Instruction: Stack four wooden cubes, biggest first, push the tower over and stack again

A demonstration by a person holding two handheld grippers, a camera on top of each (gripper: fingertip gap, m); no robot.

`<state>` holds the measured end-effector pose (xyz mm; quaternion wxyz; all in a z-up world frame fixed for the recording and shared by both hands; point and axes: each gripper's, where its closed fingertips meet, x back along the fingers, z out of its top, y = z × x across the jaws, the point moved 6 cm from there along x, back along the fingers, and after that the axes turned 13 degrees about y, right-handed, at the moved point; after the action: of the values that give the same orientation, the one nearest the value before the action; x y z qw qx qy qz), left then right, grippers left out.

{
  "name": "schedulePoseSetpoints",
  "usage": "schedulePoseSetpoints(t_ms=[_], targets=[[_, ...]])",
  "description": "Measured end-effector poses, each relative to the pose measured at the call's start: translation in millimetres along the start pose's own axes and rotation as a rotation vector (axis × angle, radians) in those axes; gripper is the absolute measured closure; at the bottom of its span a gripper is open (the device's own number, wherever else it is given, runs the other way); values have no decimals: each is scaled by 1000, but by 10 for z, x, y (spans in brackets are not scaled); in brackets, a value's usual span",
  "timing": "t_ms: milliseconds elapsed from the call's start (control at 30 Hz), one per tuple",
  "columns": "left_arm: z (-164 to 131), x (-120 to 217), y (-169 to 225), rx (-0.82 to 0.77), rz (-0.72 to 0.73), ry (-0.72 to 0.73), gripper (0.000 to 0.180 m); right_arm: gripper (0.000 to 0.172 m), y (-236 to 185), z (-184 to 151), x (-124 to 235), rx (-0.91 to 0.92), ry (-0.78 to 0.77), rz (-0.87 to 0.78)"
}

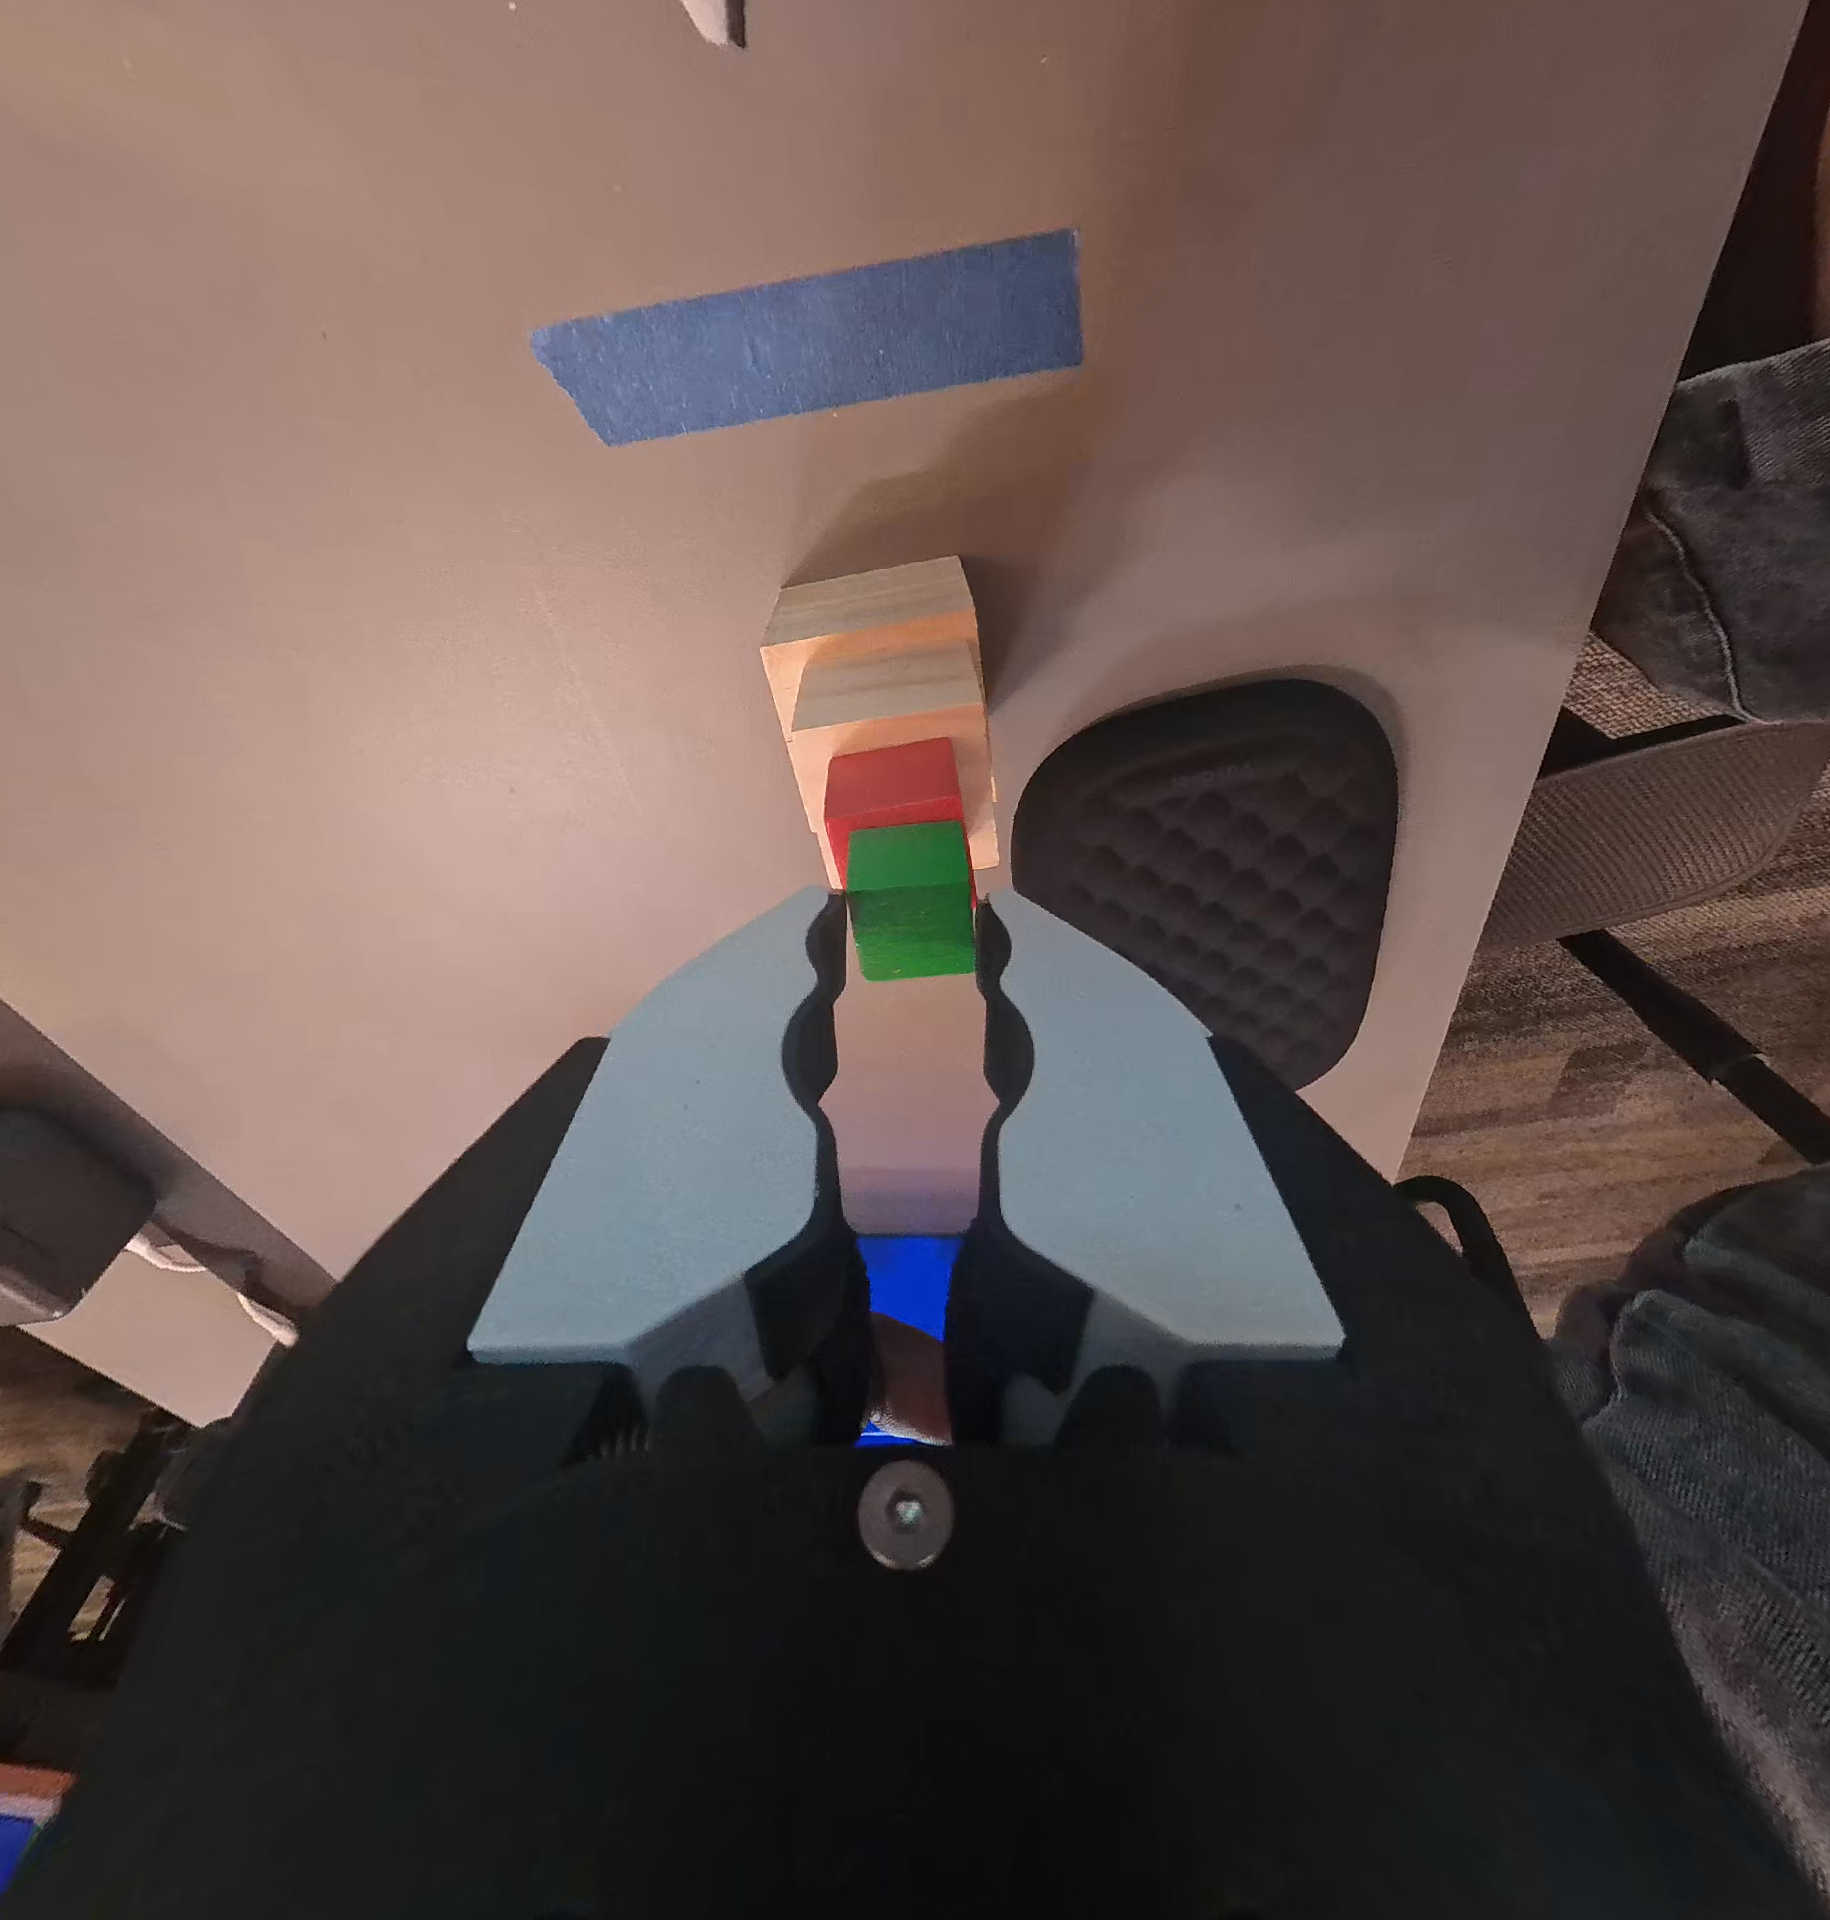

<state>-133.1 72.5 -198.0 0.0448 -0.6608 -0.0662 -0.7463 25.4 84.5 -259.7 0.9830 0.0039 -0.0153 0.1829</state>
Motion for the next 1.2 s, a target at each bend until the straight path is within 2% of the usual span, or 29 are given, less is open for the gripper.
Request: schedulePoseSetpoints(t_ms=[667, 800, 867, 933, 1000, 1033, 1100, 1133, 1200], targets=[[-30, 33, -13, 75, 26, 21, 158, 85, 2, -20, -6, 7, -12, 3], [-20, 119, -1, 73, 51, 96, 152, 84, 5, -20, -5, 12, -10, 0], [-15, 215, 27, 66, 87, 198, 148, 82, 10, -21, -3, 23, -10, -6], [-21, 323, 69, 51, 152, 369, 137, 78, 17, -20, -2, 36, -5, -15], [-45, 438, 93, 53, 274, 621, 120, 67, 30, -21, -5, 54, 4, -30], [-77, 492, 105, 76, 342, 769, 107, 55, 38, -21, -13, 62, 14, -41], [-216, 555, 135, 175, 463, 1057, 88, 24, 66, -16, -28, 69, 50, -80], [-324, 542, 151, 249, 511, 1165, 81, 24, 79, -10, -27, 77, 69, -93], [-560, 398, 197, 395, 572, 1282, 75, 24, 87, 16, -12, 103, 112, -101]])
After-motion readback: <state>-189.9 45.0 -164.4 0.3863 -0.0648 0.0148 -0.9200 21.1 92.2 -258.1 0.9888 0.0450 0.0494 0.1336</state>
